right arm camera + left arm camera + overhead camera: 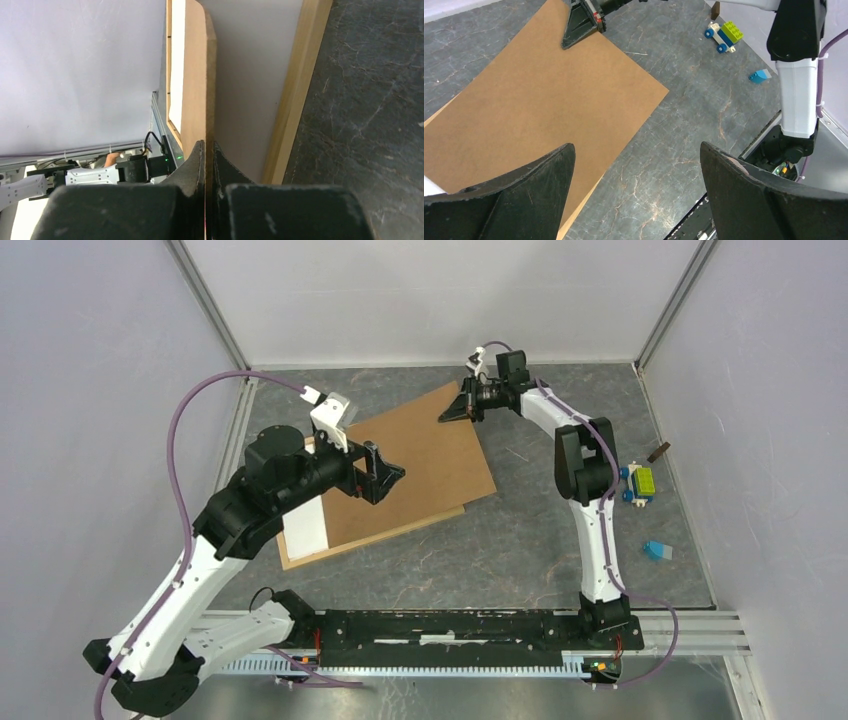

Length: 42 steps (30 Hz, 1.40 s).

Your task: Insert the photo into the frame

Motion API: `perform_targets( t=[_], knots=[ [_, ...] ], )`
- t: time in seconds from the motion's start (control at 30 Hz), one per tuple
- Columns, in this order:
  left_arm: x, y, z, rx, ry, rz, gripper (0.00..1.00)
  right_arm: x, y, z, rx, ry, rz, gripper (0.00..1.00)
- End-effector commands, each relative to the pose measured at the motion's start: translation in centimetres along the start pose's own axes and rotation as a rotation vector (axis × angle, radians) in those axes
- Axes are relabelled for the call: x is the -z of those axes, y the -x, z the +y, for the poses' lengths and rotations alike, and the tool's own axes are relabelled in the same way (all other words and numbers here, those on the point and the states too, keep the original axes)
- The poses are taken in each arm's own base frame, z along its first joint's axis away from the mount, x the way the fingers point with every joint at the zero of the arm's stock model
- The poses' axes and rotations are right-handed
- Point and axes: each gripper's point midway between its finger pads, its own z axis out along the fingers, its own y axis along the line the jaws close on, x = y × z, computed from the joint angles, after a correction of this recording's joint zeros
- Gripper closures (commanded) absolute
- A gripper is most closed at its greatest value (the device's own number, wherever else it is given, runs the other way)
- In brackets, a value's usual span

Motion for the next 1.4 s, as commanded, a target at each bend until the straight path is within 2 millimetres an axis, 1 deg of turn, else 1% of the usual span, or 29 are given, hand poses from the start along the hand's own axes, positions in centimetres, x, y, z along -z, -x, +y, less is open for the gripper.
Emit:
perform_targets(
  t=[0.0, 0.07, 0.1, 0.17, 0.2, 0.27, 0.33, 0.37, 0.4, 0.47, 0.53, 0.57, 0.67, 0.73, 0.8, 0.87, 0.97, 1.07, 1.2, 1.23, 1.37],
  knots=[
    [-1.2, 0.8, 0.7, 0.010, 0.035, -0.042, 0.00, -2.7, -1.2, 0.5, 0.075, 0.049, 0.072, 1.00],
    [-1.8, 0.2, 1.8, 0.042, 0.100, -0.024, 0.00, -3.3, -1.4, -0.2, 0.083, 0.035, 0.079, 0.93],
    [-2.1, -0.1, 3.4, 0.064, 0.188, -0.013, 0.00, -3.5, -1.5, -0.6, 0.087, 0.021, 0.080, 0.87],
    [-2.2, -0.9, 6.6, 0.113, 0.342, 0.010, 0.00, -3.9, -1.6, -1.2, 0.095, -0.004, 0.073, 0.81],
    [-2.0, -1.3, 8.5, 0.147, 0.425, 0.015, 0.00, -3.9, -1.6, -1.5, 0.098, -0.013, 0.068, 0.81],
    [-1.1, -2.3, 12.6, 0.261, 0.571, 0.001, 0.00, -4.1, -1.5, -2.0, 0.116, -0.043, 0.055, 0.75],
    [-0.1, -4.4, 17.1, 0.410, 0.701, -0.004, 0.00, -3.9, -1.4, -2.3, 0.142, -0.066, 0.038, 0.66],
    [0.4, -5.5, 19.0, 0.465, 0.756, -0.002, 0.00, -3.7, -1.2, -2.0, 0.155, -0.056, 0.030, 0.63],
    [1.1, -7.0, 21.0, 0.525, 0.835, 0.004, 0.00, -3.7, -1.3, -2.0, 0.158, -0.045, 0.026, 0.59],
    [2.9, -10.2, 24.5, 0.619, 0.991, 0.016, 0.00, -3.6, -1.4, -2.0, 0.157, -0.027, 0.018, 0.54],
    [5.0, -12.9, 27.3, 0.702, 1.124, 0.004, 0.00, -3.5, -1.6, -2.2, 0.163, -0.027, 0.015, 0.52],
    [6.1, -13.8, 28.5, 0.736, 1.177, -0.014, 0.00, -3.5, -1.8, -2.3, 0.165, -0.028, 0.018, 0.50],
    [8.8, -16.0, 31.7, 0.769, 1.319, -0.059, 0.00, -3.0, -2.1, -2.5, 0.173, -0.024, 0.008, 0.49],
    [9.7, -17.3, 33.4, 0.762, 1.372, -0.050, 0.00, -2.5, -2.2, -2.5, 0.177, -0.015, -0.001, 0.48],
    [10.2, -18.8, 34.6, 0.841, 1.391, -0.034, 0.00, -2.1, -2.2, -2.2, 0.185, -0.005, -0.016, 0.46],
    [9.6, -19.9, 35.9, 0.921, 1.335, -0.042, 0.00, -1.8, -2.2, -1.7, 0.205, 0.014, -0.022, 0.44],
    [7.7, -21.3, 37.6, 1.018, 1.185, -0.035, 0.00, -1.6, -1.9, -1.0, 0.221, 0.027, -0.027, 0.44],
    [5.6, -21.9, 38.3, 1.055, 1.077, -0.038, 0.00, -1.4, -1.7, -0.5, 0.226, 0.032, -0.032, 0.44],
    [4.7, -24.5, 39.0, 1.116, 1.084, 0.028, 0.00, -1.3, -1.8, -0.2, 0.226, 0.033, -0.031, 0.43],
    [4.2, -25.0, 38.8, 1.140, 1.066, 0.029, 0.00, -1.1, -1.9, -0.1, 0.226, 0.032, -0.031, 0.44],
    [2.2, -25.7, 38.2, 1.182, 0.985, 0.053, 0.00, -0.8, -2.4, -0.1, 0.226, 0.014, -0.035, 0.43]
  ],
)
